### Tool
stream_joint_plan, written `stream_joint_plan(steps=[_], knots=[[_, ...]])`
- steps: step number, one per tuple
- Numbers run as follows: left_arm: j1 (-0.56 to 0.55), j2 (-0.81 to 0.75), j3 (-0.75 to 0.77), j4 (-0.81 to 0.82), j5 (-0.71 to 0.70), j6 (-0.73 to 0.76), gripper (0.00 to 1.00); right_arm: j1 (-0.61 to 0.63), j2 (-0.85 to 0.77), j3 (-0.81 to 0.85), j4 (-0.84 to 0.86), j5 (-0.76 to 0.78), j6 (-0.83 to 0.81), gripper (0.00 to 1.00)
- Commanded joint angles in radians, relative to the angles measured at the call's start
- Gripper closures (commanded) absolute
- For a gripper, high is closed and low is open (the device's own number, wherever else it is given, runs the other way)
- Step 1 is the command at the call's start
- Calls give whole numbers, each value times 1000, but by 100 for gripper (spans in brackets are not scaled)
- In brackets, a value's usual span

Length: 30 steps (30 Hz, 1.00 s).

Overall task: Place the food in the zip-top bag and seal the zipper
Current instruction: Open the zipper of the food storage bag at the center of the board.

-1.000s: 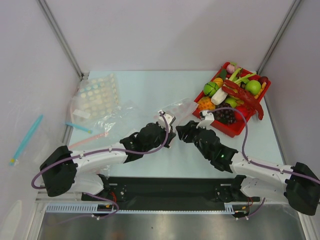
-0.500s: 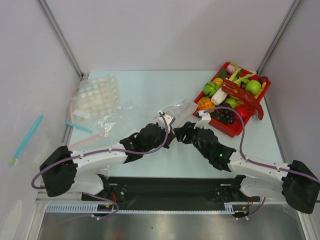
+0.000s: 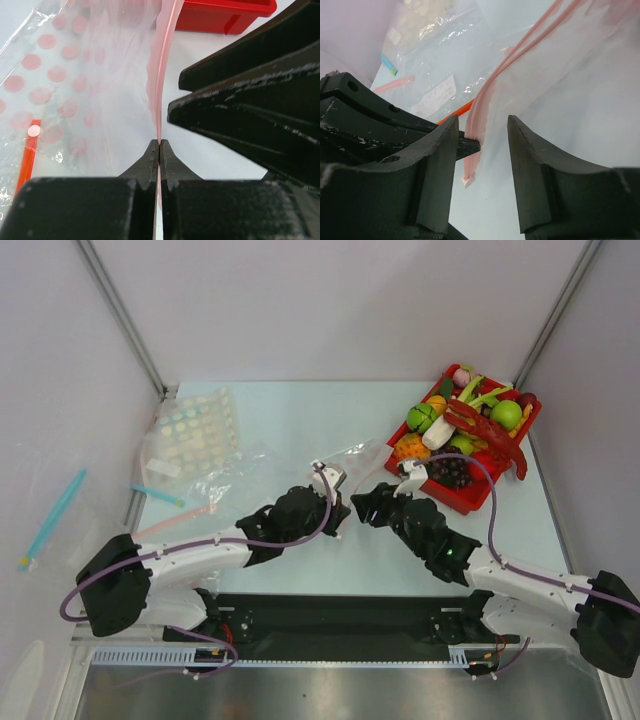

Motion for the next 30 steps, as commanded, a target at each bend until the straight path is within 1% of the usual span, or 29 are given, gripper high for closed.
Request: stream_joint_plan(steps=[1, 10, 23, 26, 30], knots=[[6, -47, -10, 55, 26, -11, 100, -19, -24, -12, 43, -29, -17, 51], [6, -72, -30, 84, 70, -21, 100, -51, 13, 3, 46, -124, -20, 51], [5, -60, -16, 72, 79, 5, 100, -54, 37, 17, 35, -143, -28, 51], [6, -60, -13, 68, 76, 10, 100, -49, 57, 48, -23, -80, -16, 53], [5, -52, -10, 66, 84, 15, 100, -48, 79, 69, -65, -34, -5, 63]])
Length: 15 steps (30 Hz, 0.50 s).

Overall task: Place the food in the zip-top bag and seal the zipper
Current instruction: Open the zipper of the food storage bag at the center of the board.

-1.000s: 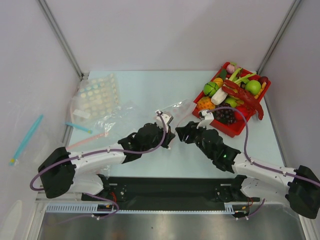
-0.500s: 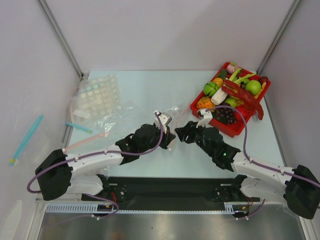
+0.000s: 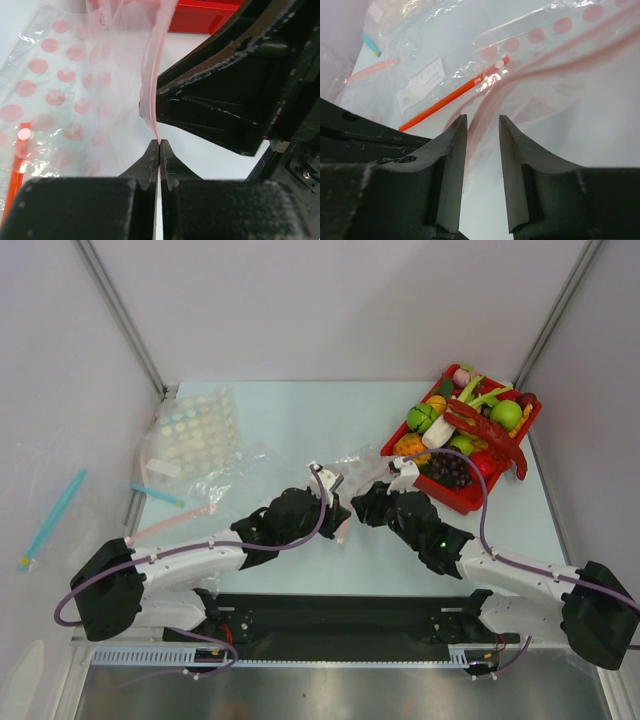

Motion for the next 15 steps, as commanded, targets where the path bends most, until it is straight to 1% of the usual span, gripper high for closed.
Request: stream_joint_plan(steps=[1, 5, 6, 8, 9, 12, 15], knots=[[0, -6, 26, 40, 30, 17, 100, 5, 17, 49, -43, 75, 2, 64], [-7, 32, 50, 13, 21, 20, 100, 2, 6, 55, -71, 128, 16, 73], [-10, 39, 53, 11, 22, 20, 100, 2, 3, 54, -74, 135, 16, 78], [-12, 46, 59, 9, 21, 18, 100, 1, -2, 54, -78, 136, 17, 85], [-12, 52, 61, 8, 21, 17, 100, 1, -3, 54, -78, 135, 17, 91], [-12, 55, 64, 2, 16, 17, 100, 1, 1, 59, -80, 127, 13, 100], [-12, 57, 64, 0, 7, 15, 100, 1, 9, 63, -83, 113, 8, 100]])
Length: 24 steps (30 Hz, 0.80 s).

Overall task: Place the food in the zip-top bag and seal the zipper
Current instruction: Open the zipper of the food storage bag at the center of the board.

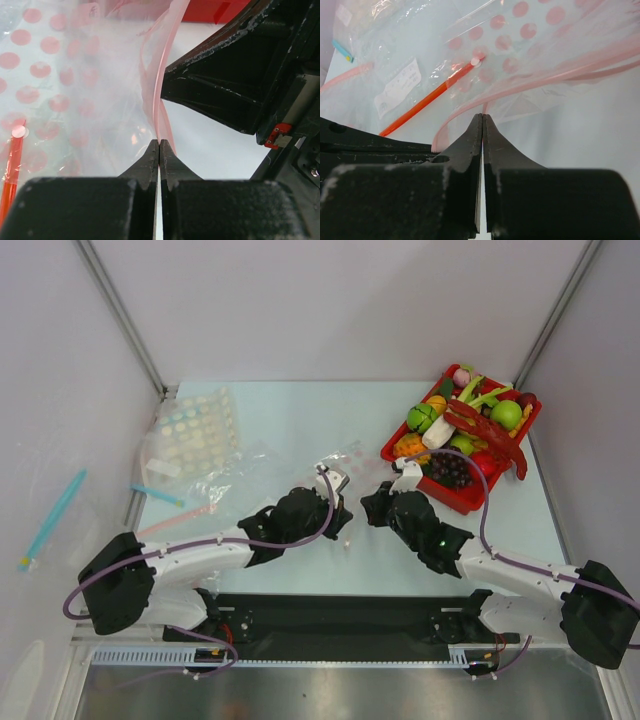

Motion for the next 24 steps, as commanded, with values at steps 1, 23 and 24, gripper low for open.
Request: stream_joint_plan(steps=[1, 23, 24], knots=[[-5, 0, 44, 10, -4, 10, 99, 1, -1, 48, 3, 14, -12, 100], [-5, 69, 119, -120, -237, 34, 86, 134, 53, 83, 86, -69, -172, 100], [-5, 69, 120, -123, -257, 34, 87, 134, 58, 87, 81, -68, -172, 100]])
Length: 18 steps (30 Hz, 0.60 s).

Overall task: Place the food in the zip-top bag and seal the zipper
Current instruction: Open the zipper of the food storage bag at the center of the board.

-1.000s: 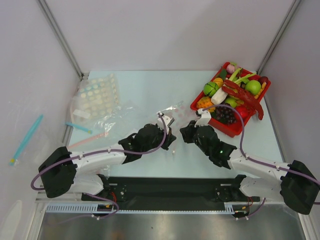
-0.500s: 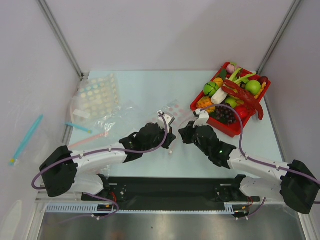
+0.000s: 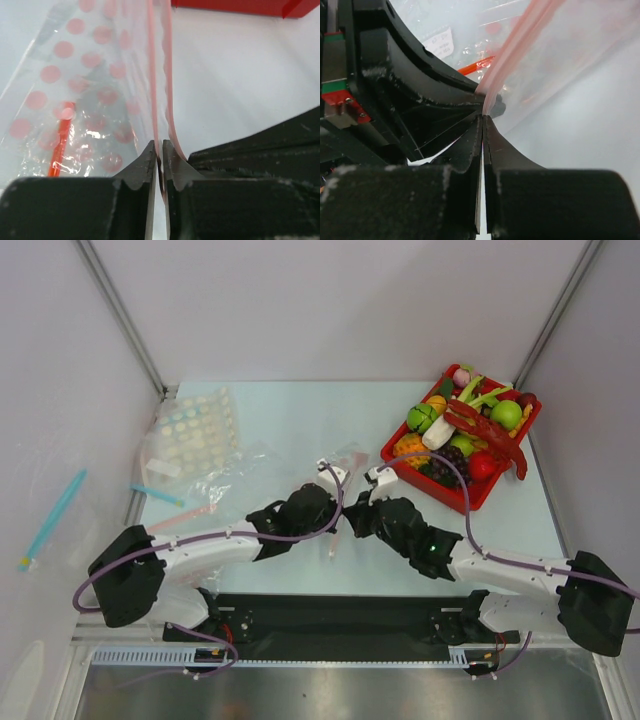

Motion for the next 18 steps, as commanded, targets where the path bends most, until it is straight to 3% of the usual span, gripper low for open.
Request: stream_joint_plan(steps=[1, 5, 13, 18], knots=[[-5, 2, 51, -3, -82, 17, 88, 14, 13, 57, 37, 2, -27, 100], [-5, -13, 47, -6, -100, 22, 100, 14, 24, 72, -15, 83, -9, 100], [-5, -56, 27, -3, -114, 34, 100, -49, -1, 63, -86, 151, 80, 92], [-8, -55, 22, 13, -79, 39, 100, -75, -30, 25, -32, 66, 76, 63]])
